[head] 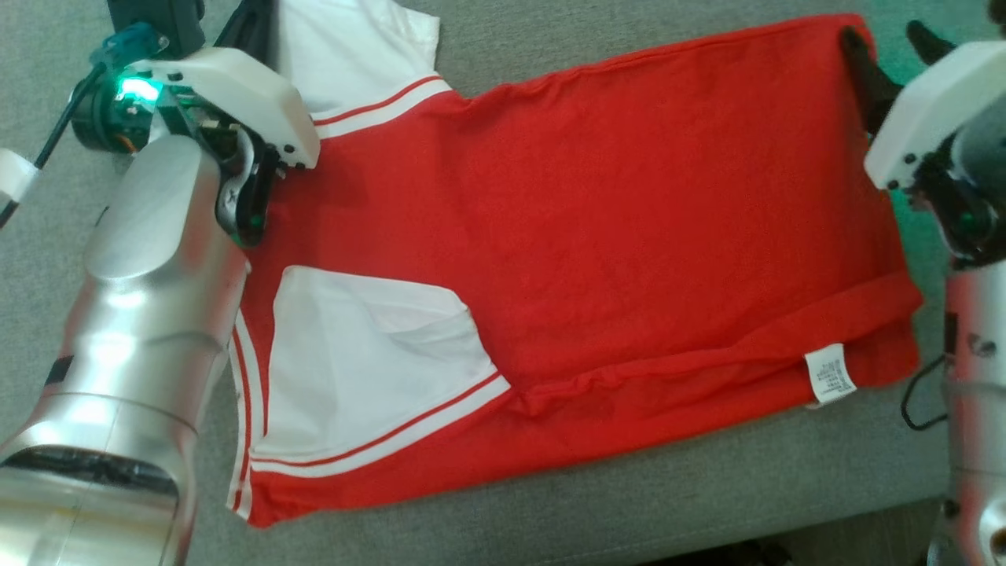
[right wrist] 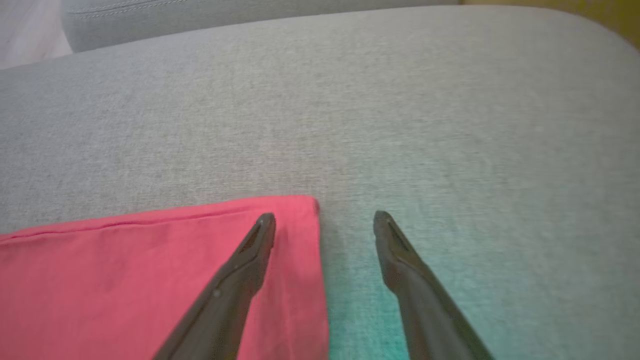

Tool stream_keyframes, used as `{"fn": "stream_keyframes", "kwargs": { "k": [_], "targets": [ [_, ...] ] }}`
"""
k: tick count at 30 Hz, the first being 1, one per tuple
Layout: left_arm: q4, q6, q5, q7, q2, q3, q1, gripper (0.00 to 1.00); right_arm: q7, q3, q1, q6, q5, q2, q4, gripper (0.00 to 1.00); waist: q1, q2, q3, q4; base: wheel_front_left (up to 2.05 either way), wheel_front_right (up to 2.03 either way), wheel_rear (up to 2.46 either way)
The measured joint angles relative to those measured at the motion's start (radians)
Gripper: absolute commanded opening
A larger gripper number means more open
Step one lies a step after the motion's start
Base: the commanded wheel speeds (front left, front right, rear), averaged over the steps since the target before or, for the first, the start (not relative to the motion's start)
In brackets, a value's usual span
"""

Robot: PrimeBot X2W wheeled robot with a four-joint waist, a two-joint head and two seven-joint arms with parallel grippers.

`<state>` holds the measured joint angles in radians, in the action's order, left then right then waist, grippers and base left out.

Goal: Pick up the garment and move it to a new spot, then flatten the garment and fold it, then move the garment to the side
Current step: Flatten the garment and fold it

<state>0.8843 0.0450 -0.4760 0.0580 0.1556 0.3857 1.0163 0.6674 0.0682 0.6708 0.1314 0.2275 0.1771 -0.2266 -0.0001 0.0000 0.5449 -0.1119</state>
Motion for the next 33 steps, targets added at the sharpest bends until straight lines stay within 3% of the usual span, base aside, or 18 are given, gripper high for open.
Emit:
{"fn": "stream_keyframes", "kwargs": {
  "k": [6, 7, 8, 9, 20, 33],
  "targets": [
    [-0.020, 0.010, -0.008, -0.022, -0.005, 0.004, 0.003, 0.00, -0.013, -0.057, 0.067, 0.000, 0.031, 0.019, -0.132, 1.00, -0.0001, 0.0000, 0.021, 0.015, 0.00, 0.00, 0.00],
    [-0.021, 0.017, -0.009, -0.026, -0.006, 0.005, 0.003, 0.00, -0.013, -0.060, 0.077, 0.000, 0.033, 0.024, -0.140, 0.85, -0.0001, 0.0000, 0.022, 0.018, 0.00, 0.00, 0.00],
    [-0.024, 0.018, -0.011, -0.034, -0.008, 0.005, 0.003, 0.00, -0.013, -0.067, 0.085, 0.000, 0.034, 0.030, -0.146, 0.19, -0.0001, 0.0000, 0.024, 0.021, 0.00, 0.00, 0.00],
    [-0.025, 0.022, -0.018, -0.044, -0.010, 0.005, 0.003, 0.00, -0.010, -0.075, 0.092, 0.000, 0.035, 0.035, -0.153, 0.00, 0.0000, 0.0000, 0.024, 0.024, 0.00, 0.00, 0.00],
    [-0.136, 0.036, -0.053, -0.290, -0.025, -0.023, -0.148, 0.00, -0.111, -0.089, 0.044, 0.000, 0.080, 0.056, -0.108, 0.00, 0.0002, 0.0000, -0.037, 0.047, 0.00, 0.00, 0.00],
    [-0.505, 0.058, -0.007, -0.310, -0.027, -0.047, -0.548, 0.00, -0.185, -0.042, -0.203, 0.000, 0.094, 0.063, 0.023, 0.00, -0.0001, 0.0000, -0.171, 0.093, 0.00, 0.00, 0.00]
  ]
}}
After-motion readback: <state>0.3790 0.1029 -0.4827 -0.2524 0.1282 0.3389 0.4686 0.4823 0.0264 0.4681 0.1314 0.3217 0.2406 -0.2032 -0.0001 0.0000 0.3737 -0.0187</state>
